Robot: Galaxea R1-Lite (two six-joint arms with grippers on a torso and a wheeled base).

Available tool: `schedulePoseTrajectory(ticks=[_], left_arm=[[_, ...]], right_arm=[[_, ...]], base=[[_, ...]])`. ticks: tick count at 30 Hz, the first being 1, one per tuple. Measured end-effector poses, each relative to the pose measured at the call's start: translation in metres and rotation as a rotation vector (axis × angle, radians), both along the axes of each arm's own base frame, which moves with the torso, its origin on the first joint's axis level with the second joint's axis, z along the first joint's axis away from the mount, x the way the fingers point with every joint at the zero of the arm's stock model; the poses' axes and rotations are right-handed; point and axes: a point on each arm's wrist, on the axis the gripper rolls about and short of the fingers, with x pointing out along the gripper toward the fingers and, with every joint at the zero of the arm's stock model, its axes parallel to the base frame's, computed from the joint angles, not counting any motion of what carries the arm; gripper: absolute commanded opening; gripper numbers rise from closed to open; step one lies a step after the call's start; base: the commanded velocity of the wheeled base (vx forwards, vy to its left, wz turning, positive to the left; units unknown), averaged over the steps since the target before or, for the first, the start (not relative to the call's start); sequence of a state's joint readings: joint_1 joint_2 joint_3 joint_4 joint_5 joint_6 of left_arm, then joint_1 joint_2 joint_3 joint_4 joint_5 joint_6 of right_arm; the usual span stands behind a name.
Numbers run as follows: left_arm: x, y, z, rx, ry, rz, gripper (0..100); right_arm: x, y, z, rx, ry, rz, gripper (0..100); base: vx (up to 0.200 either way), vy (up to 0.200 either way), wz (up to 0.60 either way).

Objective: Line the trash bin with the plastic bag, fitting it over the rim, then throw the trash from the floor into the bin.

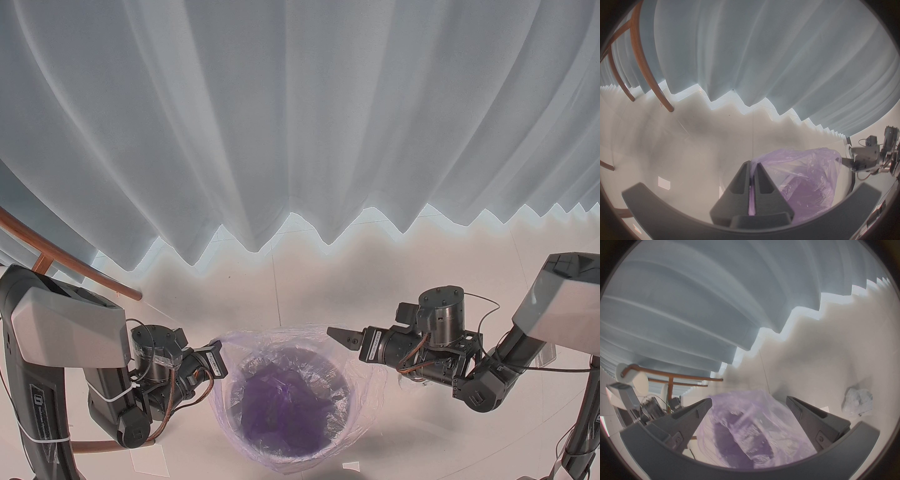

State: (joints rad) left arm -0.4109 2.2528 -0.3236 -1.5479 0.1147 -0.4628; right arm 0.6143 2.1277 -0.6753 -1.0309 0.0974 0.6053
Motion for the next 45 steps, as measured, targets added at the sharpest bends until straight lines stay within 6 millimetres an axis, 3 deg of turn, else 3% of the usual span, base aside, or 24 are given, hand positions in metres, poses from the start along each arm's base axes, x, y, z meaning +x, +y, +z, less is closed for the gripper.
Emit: schedulePoseTrajectory(ticks=[7,8,27,45], left_arm=[[-0.002,-0.002,0.001,0.000,-0.001,-0.009,0],[-0.002,-0.002,0.001,-0.001,-0.001,-0.010,0],[0.006,0.008,-0.004,-0.008,0.008,0.036,0],[0.012,0.007,-0.028,-0.224,0.129,0.152,0]], right_arm=[[0.001,0.000,-0.018,-0.033,0.036,0.003,100],[0.002,0.000,-0.020,-0.035,0.039,0.003,0],[0.022,0.010,-0.031,-0.015,0.051,-0.104,0],[0.032,0.015,-0.042,0.100,0.256,-0.300,0]], base=[[0.000,0.000,0.00],[0.000,0.000,0.00],[0.000,0.000,0.00],[0.000,0.000,0.00]])
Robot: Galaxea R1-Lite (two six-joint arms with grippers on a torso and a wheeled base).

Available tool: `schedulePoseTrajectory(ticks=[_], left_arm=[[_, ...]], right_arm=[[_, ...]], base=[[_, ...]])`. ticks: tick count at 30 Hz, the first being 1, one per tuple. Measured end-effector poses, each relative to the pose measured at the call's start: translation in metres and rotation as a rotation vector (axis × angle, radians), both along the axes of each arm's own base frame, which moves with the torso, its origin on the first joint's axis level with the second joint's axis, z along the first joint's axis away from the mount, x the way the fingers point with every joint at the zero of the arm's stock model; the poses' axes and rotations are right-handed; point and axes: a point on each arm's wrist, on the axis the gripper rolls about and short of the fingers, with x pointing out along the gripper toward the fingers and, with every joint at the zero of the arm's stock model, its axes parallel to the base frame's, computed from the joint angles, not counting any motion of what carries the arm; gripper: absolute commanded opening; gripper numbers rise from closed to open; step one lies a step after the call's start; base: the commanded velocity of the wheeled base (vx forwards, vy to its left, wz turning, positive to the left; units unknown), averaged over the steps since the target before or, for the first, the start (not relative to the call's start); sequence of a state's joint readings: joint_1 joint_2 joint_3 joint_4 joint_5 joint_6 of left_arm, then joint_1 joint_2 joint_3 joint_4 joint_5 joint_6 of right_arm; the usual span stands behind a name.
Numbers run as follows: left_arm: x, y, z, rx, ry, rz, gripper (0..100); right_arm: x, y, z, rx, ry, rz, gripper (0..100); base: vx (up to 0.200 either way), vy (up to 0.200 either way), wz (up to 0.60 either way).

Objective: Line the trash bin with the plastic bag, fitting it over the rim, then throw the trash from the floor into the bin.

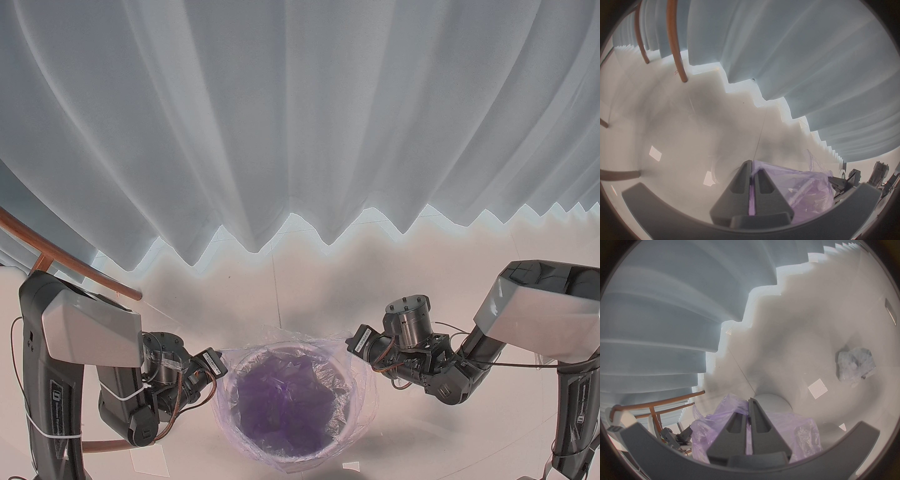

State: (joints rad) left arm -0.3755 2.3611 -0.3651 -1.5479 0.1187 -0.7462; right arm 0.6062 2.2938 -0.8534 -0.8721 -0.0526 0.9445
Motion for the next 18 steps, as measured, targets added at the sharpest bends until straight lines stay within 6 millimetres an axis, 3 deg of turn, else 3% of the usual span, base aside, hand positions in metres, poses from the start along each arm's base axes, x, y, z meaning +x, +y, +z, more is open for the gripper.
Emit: schedulePoseTrajectory(ticks=[1,5,6,13,18], left_arm=[[0.000,0.000,-0.001,-0.007,0.006,0.010,100],[0.000,0.002,-0.005,-0.011,0.020,0.040,100],[0.000,0.001,-0.006,-0.012,0.022,0.037,100],[0.002,0.006,-0.006,-0.014,0.018,0.082,100],[0.002,0.010,0.005,-0.045,-0.007,0.114,100]], right_arm=[[0.000,0.000,0.000,0.006,0.004,-0.005,0],[0.000,-0.001,-0.001,0.005,0.016,-0.014,0],[0.000,0.000,-0.001,0.007,0.016,-0.011,100],[0.001,-0.002,0.002,0.031,0.015,-0.048,100],[0.000,-0.005,0.009,0.048,0.011,-0.061,100]], base=[[0.000,0.000,0.00],[0.000,0.000,0.00],[0.000,0.000,0.00],[0.000,0.000,0.00],[0.000,0.000,0.00]])
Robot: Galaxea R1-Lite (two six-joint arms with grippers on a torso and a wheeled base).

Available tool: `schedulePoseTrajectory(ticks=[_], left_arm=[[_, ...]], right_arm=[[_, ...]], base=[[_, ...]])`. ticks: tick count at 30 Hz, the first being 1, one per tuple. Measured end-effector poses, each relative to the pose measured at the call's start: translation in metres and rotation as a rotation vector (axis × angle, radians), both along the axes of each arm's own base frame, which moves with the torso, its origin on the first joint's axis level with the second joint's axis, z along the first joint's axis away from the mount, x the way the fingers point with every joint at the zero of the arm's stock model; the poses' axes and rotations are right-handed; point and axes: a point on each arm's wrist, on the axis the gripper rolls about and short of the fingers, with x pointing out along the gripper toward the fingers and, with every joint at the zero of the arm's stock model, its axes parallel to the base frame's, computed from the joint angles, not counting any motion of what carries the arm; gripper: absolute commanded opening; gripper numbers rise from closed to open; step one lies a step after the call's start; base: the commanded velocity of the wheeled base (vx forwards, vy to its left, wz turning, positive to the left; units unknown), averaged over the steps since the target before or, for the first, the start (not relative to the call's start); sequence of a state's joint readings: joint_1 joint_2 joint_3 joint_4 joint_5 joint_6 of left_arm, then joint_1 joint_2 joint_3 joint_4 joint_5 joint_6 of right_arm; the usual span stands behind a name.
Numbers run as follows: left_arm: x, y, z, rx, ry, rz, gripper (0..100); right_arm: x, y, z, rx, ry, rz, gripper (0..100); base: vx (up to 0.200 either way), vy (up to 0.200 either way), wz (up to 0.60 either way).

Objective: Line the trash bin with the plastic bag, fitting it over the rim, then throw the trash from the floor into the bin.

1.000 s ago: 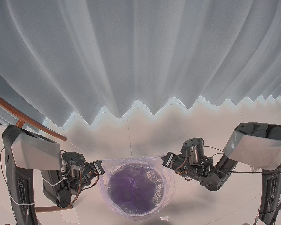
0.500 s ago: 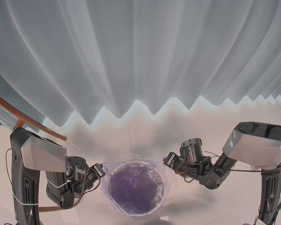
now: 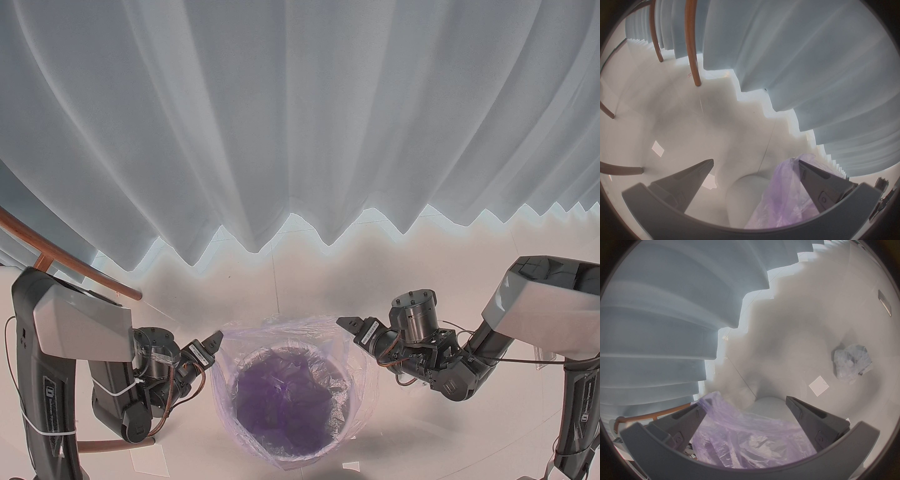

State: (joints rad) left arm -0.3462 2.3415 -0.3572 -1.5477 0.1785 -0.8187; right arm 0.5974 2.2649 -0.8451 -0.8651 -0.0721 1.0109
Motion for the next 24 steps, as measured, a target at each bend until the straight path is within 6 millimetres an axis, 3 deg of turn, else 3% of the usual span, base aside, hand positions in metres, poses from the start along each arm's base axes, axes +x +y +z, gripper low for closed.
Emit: schedulePoseTrajectory(ticks=[5,11,24], left_arm=[[-0.010,0.001,0.025,-0.027,-0.051,-0.002,100],[-0.043,-0.008,0.045,-0.018,-0.059,-0.033,100],[-0.057,-0.015,0.036,0.021,-0.010,-0.047,100]], right_arm=[[-0.003,-0.004,0.007,0.006,-0.004,-0.005,100],[-0.010,-0.009,0.014,0.009,-0.006,-0.007,100],[-0.018,-0.013,0.024,0.007,-0.017,-0.015,100]], base=[[0.000,0.000,0.00],[0.000,0.000,0.00],[-0.015,0.000,0.00]])
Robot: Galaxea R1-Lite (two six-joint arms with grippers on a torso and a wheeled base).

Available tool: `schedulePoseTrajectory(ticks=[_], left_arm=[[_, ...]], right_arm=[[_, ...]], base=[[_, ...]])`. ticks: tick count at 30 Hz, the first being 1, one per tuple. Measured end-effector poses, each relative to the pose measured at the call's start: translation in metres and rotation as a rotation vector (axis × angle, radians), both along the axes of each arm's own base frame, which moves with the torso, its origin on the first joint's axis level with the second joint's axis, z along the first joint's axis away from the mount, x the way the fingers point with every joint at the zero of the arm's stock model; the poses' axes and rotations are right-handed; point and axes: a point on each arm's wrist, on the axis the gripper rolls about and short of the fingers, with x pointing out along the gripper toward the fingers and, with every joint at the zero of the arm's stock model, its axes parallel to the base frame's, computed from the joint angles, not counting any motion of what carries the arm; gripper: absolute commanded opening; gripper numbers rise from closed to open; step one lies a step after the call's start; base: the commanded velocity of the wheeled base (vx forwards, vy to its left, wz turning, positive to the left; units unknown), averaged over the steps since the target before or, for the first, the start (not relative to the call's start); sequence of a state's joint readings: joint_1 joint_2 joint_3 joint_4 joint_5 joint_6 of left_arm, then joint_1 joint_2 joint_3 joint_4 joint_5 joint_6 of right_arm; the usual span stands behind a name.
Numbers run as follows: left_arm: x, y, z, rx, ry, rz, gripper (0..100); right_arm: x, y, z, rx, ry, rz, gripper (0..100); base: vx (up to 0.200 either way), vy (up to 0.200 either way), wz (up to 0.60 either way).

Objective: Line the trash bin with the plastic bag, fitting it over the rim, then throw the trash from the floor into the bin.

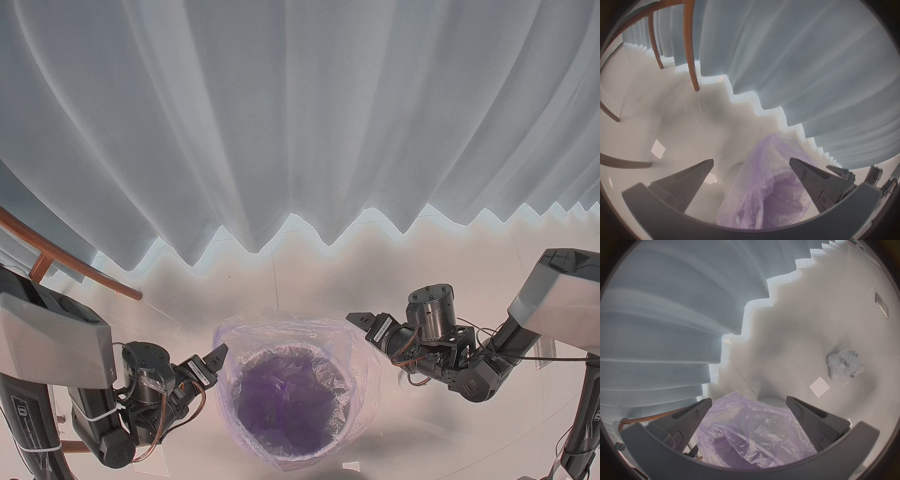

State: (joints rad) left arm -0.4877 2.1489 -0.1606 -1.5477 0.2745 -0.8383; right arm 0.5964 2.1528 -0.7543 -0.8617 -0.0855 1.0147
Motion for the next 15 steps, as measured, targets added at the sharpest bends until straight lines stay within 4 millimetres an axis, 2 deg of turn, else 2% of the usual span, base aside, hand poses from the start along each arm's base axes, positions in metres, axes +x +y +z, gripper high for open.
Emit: schedulePoseTrajectory(ticks=[6,14,15], left_arm=[[-0.019,-0.009,-0.003,-0.026,0.050,-0.035,100],[-0.022,-0.011,0.001,-0.030,0.039,-0.042,100],[-0.023,-0.011,0.001,-0.021,0.033,-0.037,100]], right_arm=[[-0.006,-0.005,0.003,-0.004,0.000,-0.008,100],[-0.010,-0.008,0.007,-0.006,-0.003,-0.016,100],[-0.011,-0.008,0.007,-0.006,-0.003,-0.016,100]], base=[[-0.200,0.000,0.00],[-0.200,0.000,0.00],[0.000,0.000,0.00]])
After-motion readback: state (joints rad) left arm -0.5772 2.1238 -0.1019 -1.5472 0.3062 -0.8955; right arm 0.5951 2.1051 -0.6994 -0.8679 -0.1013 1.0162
